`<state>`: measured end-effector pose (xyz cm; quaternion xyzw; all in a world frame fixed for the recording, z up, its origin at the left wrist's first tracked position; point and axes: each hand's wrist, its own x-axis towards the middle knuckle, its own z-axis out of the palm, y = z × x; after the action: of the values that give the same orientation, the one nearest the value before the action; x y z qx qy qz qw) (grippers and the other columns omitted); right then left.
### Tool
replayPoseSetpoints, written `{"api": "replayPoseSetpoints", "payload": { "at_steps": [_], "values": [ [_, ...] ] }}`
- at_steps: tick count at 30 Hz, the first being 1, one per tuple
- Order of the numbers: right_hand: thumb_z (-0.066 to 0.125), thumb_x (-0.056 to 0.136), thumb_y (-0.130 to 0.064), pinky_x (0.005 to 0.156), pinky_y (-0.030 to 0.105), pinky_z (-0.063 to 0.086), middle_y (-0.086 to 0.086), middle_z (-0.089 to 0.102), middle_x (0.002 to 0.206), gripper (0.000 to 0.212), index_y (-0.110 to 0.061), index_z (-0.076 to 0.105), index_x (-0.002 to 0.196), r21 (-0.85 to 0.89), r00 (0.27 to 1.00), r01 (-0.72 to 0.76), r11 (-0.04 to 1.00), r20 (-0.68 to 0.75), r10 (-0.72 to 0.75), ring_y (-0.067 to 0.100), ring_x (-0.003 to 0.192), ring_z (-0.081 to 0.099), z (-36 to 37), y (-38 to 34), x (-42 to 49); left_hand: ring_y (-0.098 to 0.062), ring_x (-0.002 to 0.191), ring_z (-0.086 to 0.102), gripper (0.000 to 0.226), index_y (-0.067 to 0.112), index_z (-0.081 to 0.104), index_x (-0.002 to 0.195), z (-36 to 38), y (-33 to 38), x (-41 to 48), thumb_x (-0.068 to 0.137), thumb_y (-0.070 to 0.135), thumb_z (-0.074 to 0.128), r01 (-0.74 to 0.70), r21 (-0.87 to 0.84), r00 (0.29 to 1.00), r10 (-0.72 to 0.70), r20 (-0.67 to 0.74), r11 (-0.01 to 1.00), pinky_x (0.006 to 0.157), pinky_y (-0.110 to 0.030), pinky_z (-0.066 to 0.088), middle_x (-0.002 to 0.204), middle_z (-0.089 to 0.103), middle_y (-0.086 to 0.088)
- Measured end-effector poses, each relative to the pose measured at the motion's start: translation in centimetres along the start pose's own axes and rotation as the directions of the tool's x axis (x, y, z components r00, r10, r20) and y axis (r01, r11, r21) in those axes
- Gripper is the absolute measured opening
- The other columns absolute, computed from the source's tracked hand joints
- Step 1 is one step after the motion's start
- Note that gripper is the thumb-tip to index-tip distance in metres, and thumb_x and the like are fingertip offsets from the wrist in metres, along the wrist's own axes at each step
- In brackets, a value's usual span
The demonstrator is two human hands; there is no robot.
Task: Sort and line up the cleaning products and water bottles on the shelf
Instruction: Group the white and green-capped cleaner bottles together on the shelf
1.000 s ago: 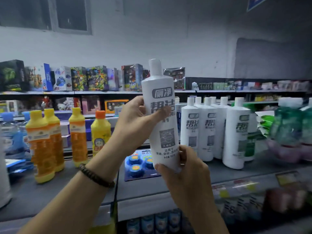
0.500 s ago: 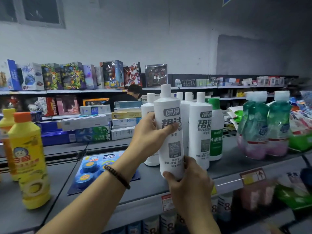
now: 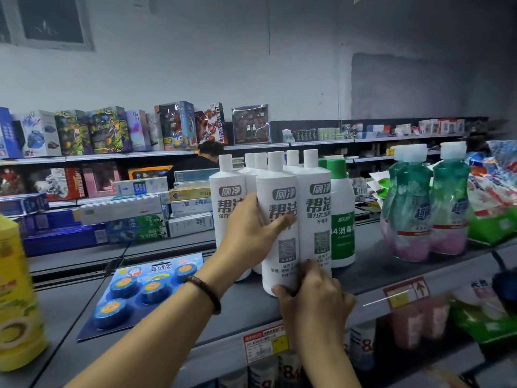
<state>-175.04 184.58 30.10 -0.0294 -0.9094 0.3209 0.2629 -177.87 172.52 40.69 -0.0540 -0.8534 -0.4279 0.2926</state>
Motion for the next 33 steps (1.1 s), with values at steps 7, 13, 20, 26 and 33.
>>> {"api": "replayPoseSetpoints", "payload": {
  "at_steps": [7, 13, 20, 26, 33],
  "values": [
    [0.072, 0.086, -0.066, 0.097, 0.045, 0.039, -0.01, 0.063, 0.126, 0.059, -0.031, 0.048, 0.127, -0.031, 1.0, 0.03, 0.999, 0.006, -0.03, 0.02, 0.123, 0.057, -0.3, 0.0, 0.1, -0.02, 0.109, 0.067, 0.066, 0.023, 0.046, 0.117, -0.2, -0.4, -0.9, 0.077, 0.043, 0.094, 0.023, 0.161, 0.995, -0.039, 0.095, 0.987, 0.092, -0.041, 0.059, 0.121, 0.07, 0.002],
    [0.073, 0.087, -0.063, 0.096, 0.044, 0.04, -0.008, 0.065, 0.124, 0.058, -0.029, 0.05, 0.128, -0.05, 0.999, 0.048, 0.998, 0.019, -0.047, 0.02, 0.121, 0.061, -0.6, -0.3, 0.2, -0.014, 0.098, 0.066, 0.06, 0.02, 0.048, 0.115, -0.4, -0.3, -1.2, 0.08, 0.038, 0.094, 0.043, 0.118, 0.995, -0.054, 0.085, 0.992, 0.075, -0.024, 0.052, 0.117, 0.071, 0.003],
    [0.07, 0.094, -0.048, 0.098, 0.044, 0.039, -0.006, 0.067, 0.121, 0.039, -0.028, 0.053, 0.122, 0.059, 0.994, 0.079, 0.995, 0.066, -0.083, 0.024, 0.119, 0.062, -1.7, -0.7, -1.0, -0.02, 0.104, 0.068, 0.057, 0.024, 0.046, 0.118, -0.2, -0.8, -1.8, 0.084, 0.039, 0.09, 0.036, 0.145, 0.997, -0.046, 0.067, 0.989, 0.086, -0.035, 0.057, 0.119, 0.07, 0.002],
    [0.067, 0.098, -0.031, 0.088, 0.042, 0.056, -0.007, 0.057, 0.111, 0.021, -0.03, 0.059, 0.117, 0.235, 0.973, 0.2, 0.951, 0.069, -0.222, 0.023, 0.103, 0.062, -1.9, -3.2, -3.6, -0.031, 0.105, 0.067, 0.029, 0.028, 0.059, 0.127, -4.8, -2.2, -5.9, 0.099, 0.032, 0.069, -0.039, 0.419, 0.999, 0.043, 0.0, 0.907, 0.09, -0.043, 0.056, 0.114, 0.071, 0.0],
    [0.07, 0.091, -0.042, 0.09, 0.043, 0.055, -0.012, 0.065, 0.102, 0.017, -0.032, 0.065, 0.104, 0.316, 0.856, 0.398, 0.861, 0.211, -0.473, 0.018, 0.101, 0.066, 0.3, -11.1, -8.9, -0.025, 0.101, 0.069, 0.027, 0.033, 0.061, 0.111, -15.7, -5.7, -14.8, 0.101, 0.057, 0.053, 0.115, 0.77, 0.993, -0.043, -0.113, 0.627, 0.076, -0.036, 0.053, 0.105, 0.073, 0.007]
  ]
}}
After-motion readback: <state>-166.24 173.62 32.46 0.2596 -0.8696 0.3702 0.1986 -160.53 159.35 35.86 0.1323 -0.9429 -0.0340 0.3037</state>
